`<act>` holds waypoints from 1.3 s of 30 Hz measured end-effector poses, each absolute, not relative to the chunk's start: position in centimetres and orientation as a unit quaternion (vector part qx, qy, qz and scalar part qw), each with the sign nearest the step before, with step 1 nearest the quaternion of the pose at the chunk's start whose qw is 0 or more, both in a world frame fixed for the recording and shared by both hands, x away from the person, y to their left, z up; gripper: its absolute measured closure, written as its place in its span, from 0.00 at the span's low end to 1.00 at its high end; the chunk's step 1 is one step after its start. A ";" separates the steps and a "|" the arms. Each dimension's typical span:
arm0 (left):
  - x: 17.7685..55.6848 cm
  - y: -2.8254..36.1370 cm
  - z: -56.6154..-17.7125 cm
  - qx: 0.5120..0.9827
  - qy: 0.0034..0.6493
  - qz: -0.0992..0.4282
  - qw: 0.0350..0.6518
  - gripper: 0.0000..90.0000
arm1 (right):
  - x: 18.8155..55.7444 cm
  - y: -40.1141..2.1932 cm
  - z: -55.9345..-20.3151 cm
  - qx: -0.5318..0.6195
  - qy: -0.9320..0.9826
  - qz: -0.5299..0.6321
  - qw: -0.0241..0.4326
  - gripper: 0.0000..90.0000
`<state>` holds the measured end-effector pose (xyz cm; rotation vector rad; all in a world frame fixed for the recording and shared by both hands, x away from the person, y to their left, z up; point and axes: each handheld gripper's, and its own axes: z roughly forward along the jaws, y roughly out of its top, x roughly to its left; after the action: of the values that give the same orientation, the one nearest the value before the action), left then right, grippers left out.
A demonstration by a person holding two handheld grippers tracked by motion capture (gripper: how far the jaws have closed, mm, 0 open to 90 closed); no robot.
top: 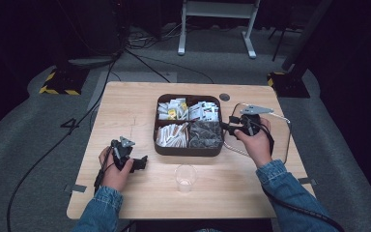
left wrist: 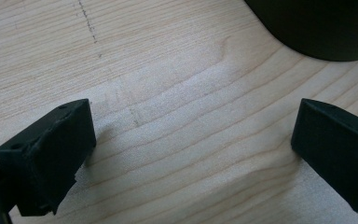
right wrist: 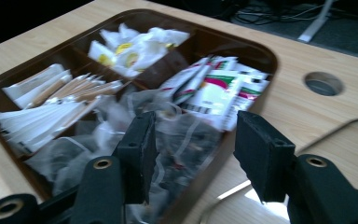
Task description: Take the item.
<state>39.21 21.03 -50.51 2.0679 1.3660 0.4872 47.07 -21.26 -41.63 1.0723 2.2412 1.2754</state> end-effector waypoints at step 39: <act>39.2 21.0 -50.5 0.780 0.515 0.184 0.303 0.00 | 48.0 -14.9 -45.5 0.313 0.857 0.382 0.147 0.84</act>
<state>39.21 21.03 -50.51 2.0676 1.3659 0.4870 47.95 -14.86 -45.45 0.9018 2.4657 1.1002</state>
